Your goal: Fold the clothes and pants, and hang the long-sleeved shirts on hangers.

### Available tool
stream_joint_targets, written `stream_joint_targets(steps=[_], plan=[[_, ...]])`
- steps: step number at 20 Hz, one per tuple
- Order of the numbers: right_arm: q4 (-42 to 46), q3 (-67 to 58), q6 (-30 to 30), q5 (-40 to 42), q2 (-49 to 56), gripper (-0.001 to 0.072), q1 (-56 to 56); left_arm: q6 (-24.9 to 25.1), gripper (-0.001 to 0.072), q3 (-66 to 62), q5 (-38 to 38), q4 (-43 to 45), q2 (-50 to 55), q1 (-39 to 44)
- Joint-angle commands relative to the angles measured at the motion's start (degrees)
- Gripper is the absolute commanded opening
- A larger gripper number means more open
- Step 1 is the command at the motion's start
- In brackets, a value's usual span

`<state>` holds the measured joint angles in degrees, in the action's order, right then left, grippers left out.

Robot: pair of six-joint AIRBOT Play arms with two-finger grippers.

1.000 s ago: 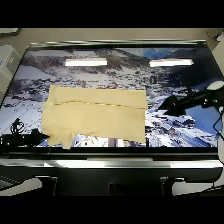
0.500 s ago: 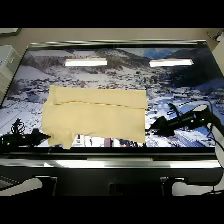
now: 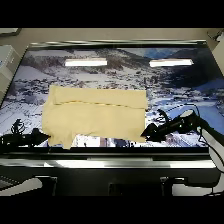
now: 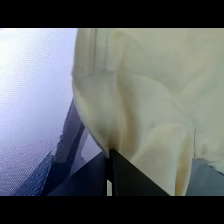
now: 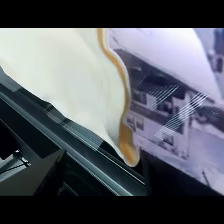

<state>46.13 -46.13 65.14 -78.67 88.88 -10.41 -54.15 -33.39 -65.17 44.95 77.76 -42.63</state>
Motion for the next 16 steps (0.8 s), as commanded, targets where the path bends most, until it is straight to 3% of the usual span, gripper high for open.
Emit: stream_joint_targets(steps=[1, 3, 5, 8, 12, 16], plan=[[-1.86, 4.33, -0.87, 4.31, 0.09, 0.0529, 0.39, -0.07, 0.0020, -0.07, -0.83, -0.22, -0.07, -0.02], [-3.72, 6.34, -2.10, 6.08, 0.07, 0.0407, 0.39, -0.33, 0.0019, -0.07, -0.87, -0.24, -0.07, -0.02], [-4.37, 6.45, -2.80, 8.17, -0.44, 0.0218, 0.37, -0.28, 0.0019, -0.09, -1.25, -0.24, -0.07, -0.02], [-7.28, 6.45, -3.87, 11.58, -3.89, 0.0028, 0.37, -0.28, 0.0019, -0.52, -2.34, -0.72, -0.13, 0.00], [-11.76, 6.40, -3.93, 11.04, -10.58, 0.0025, 0.39, -0.81, 0.0018, -5.27, -4.74, -2.56, -0.50, 2.38], [-13.62, 0.52, -3.98, 14.08, -16.39, 0.0023, 2.43, -6.47, 0.0017, -17.14, -2.86, -2.43, -0.35, 10.14]])
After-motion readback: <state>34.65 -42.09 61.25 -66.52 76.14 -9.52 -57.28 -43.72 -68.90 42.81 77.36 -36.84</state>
